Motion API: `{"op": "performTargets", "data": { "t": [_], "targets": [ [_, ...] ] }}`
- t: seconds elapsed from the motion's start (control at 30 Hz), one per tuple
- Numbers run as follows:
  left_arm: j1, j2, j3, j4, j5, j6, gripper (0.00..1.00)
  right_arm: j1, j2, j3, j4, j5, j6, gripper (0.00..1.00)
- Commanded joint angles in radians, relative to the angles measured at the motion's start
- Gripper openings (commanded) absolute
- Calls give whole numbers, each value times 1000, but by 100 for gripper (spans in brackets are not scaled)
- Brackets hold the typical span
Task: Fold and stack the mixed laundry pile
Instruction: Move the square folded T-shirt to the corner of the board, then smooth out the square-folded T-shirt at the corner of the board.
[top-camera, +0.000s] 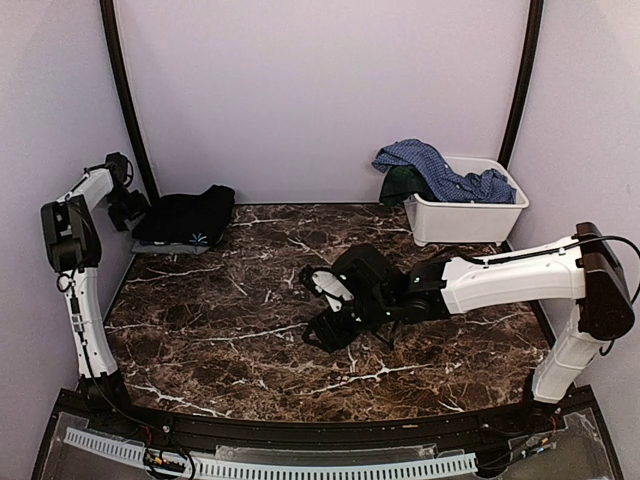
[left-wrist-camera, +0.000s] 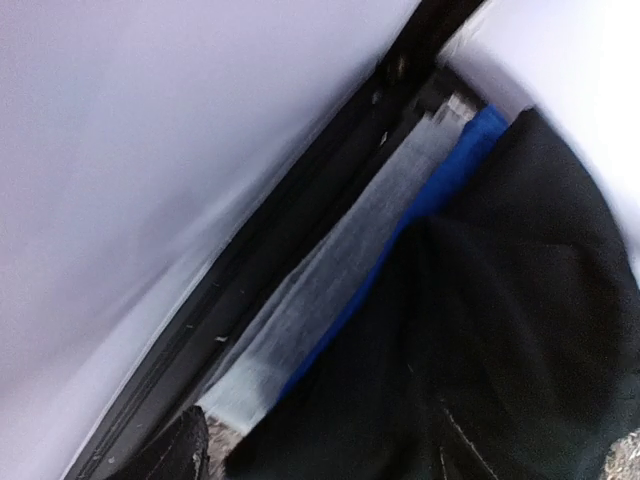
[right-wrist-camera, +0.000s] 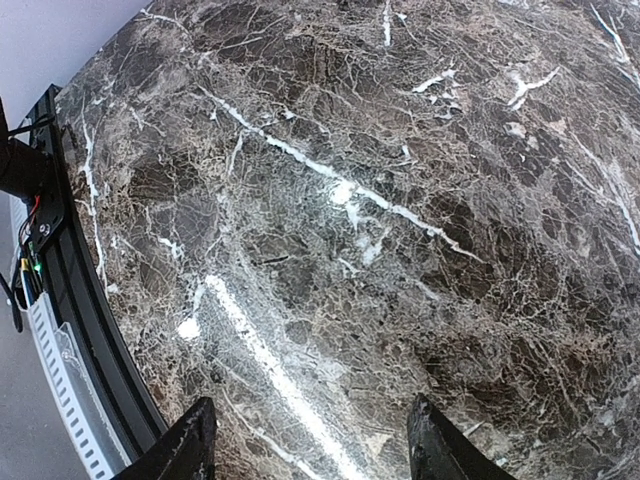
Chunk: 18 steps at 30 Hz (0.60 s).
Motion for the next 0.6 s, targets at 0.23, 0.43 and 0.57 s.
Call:
{"op": "performTargets", "data": {
  "t": [0.23,0.43,0.57],
  "targets": [
    [-27,-355,-277,246,128,-45,60,-6,8,27,26,-18,0,62],
    [-80,-347,-361,322,212,-47,59,-7,20,38,22,-15,-6,61],
    [-113,-319,-372,341,199,-60,56,-6,19,28,29,-15,3,62]
  ]
}}
